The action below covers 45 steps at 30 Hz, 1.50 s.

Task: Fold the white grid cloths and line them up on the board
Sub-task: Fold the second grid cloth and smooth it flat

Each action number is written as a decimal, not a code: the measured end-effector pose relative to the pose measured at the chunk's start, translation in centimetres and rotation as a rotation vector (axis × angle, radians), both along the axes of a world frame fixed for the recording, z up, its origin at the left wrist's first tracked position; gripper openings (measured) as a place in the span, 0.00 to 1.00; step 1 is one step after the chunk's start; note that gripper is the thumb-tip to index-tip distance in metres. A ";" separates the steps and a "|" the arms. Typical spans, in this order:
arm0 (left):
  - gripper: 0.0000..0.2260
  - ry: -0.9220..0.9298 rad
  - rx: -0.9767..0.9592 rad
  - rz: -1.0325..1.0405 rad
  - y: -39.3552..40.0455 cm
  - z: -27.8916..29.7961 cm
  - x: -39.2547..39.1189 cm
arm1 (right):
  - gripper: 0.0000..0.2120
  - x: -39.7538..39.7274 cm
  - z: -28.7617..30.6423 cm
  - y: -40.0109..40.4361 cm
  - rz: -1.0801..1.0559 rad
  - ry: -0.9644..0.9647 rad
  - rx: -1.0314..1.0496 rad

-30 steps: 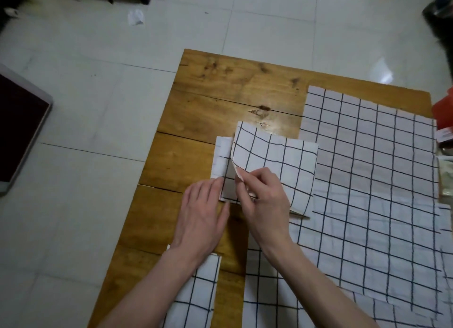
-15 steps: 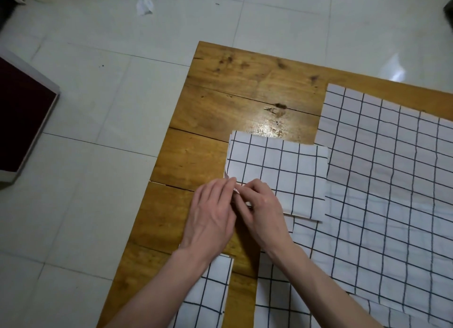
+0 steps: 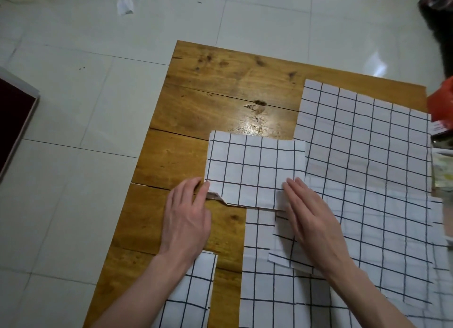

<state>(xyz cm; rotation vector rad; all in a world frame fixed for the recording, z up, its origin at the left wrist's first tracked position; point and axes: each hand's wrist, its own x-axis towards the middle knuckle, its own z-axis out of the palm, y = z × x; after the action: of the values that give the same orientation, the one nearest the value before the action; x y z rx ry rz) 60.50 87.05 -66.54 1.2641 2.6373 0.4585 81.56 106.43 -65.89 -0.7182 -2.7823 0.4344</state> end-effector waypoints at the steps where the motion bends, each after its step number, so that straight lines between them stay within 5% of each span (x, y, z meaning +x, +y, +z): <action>1: 0.23 -0.012 0.016 0.013 0.1 0.0 0.2 | 0.21 0.7 -0.4 0.3 0.022 -0.047 0.012; 7: 0.26 0.029 0.106 -0.185 1.4 0.5 2.9 | 0.25 1.4 -2.4 -0.3 0.021 -0.217 0.013; 12: 0.26 0.133 -0.070 -0.404 2.0 -1.0 5.1 | 0.27 1.1 -2.3 -0.9 -0.027 -0.255 0.056; 19: 0.29 0.146 -0.188 -0.413 2.0 -1.4 5.5 | 0.31 -0.7 -1.1 -4.7 0.180 -0.271 0.082; 45: 0.26 0.152 -0.194 -0.403 -1.0 -1.4 1.4 | 0.35 4.3 -1.6 -1.5 -0.007 -0.405 0.007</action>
<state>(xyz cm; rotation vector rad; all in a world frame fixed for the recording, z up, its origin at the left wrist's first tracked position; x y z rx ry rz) 61.86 86.02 -67.90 1.7616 2.3728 0.0442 85.86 104.91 -67.51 -0.9020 -3.1508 0.3049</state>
